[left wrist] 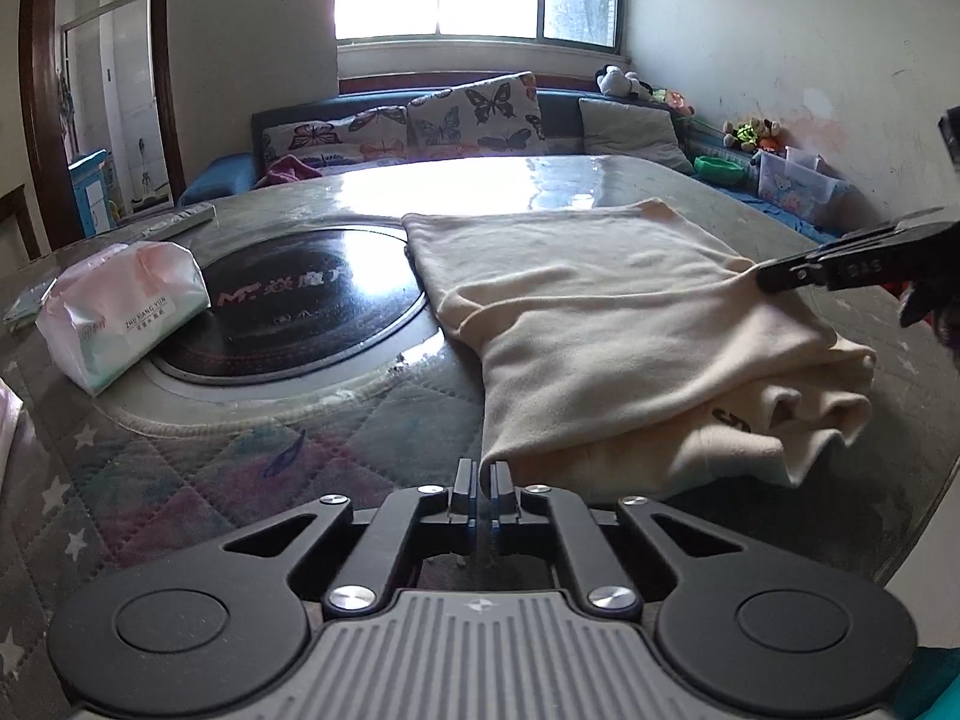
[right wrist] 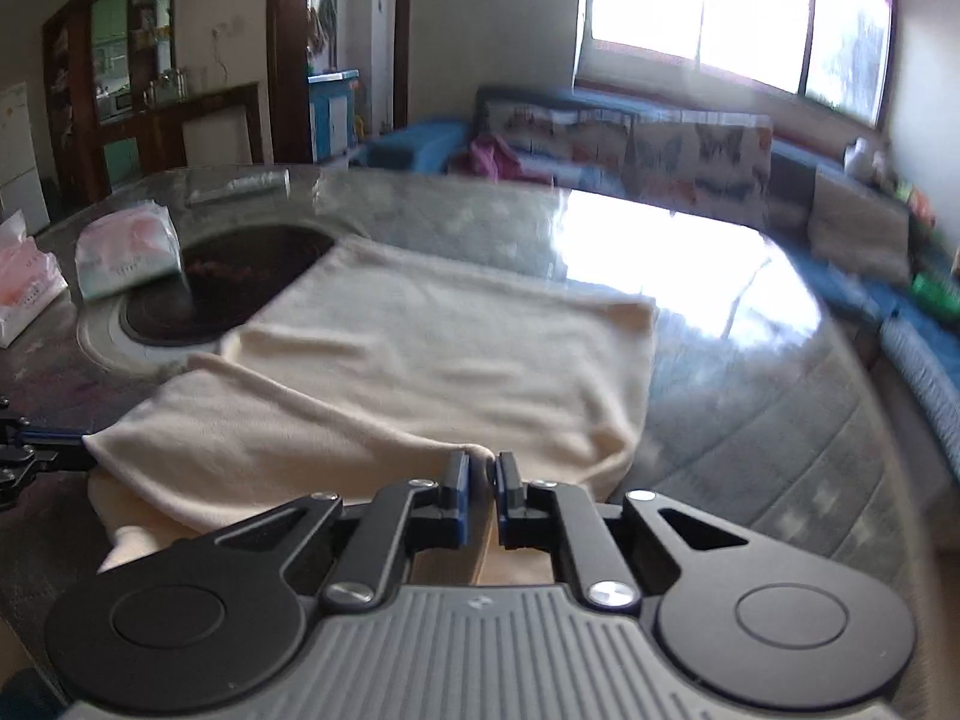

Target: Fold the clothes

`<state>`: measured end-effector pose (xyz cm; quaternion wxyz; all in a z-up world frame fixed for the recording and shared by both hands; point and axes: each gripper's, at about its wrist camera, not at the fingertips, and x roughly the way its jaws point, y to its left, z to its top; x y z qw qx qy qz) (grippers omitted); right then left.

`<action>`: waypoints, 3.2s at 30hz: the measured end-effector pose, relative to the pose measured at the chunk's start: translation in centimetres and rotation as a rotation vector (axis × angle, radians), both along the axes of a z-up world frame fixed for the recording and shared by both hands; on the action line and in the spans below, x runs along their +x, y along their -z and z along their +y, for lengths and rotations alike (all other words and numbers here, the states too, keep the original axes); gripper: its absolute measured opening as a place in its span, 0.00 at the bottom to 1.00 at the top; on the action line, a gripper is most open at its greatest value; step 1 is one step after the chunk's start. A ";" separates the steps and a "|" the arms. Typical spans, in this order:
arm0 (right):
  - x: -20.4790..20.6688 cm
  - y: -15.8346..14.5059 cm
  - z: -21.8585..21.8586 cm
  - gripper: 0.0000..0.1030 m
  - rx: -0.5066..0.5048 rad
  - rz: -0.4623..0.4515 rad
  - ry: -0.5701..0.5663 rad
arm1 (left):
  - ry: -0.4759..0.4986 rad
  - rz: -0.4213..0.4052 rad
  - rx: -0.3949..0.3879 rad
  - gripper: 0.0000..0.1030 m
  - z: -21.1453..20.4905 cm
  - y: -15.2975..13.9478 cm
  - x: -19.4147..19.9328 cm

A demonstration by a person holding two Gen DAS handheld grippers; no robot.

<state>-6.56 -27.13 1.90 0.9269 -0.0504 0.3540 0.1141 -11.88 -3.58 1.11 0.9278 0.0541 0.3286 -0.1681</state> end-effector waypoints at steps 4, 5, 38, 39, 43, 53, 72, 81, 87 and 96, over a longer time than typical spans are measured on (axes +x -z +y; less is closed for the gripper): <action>0.0 1.3 -0.5 0.16 -0.001 0.015 0.018 | 0.011 0.035 -0.027 0.09 1.0 -0.6 0.2; -0.3 1.0 -0.8 0.16 0.005 0.007 0.018 | 0.013 0.041 -0.036 0.10 1.3 -0.9 0.3; -1.9 1.0 0.5 0.16 0.005 -0.054 -0.156 | 0.069 0.038 -0.058 0.18 -4.8 -1.4 9.7; -1.2 1.3 0.2 0.16 0.017 -0.041 -0.140 | 0.073 0.036 -0.050 0.18 -4.9 -1.4 9.6; -0.5 1.6 -0.6 0.16 0.048 -0.019 -0.121 | 0.075 0.039 -0.041 0.18 -4.5 -1.5 9.3; -3.8 1.1 -0.9 0.19 -0.050 -0.035 -0.175 | 0.255 -0.046 0.075 0.19 -4.4 -3.2 2.9; -9.9 -0.4 -1.3 0.49 -0.173 -0.029 -0.258 | 0.583 -0.205 0.285 0.23 -8.2 0.0 -3.7; -11.9 0.7 0.2 0.63 -0.273 -0.068 -0.370 | 0.586 -0.249 0.250 0.11 -8.4 0.1 -3.3; -12.0 0.9 1.1 0.66 -0.302 -0.125 -0.415 | 0.520 -0.251 0.146 0.08 -7.6 -1.7 -2.2; -9.1 2.0 2.6 0.47 -0.286 -0.182 -0.451 | 0.454 -0.192 0.018 0.08 -7.3 -3.8 1.7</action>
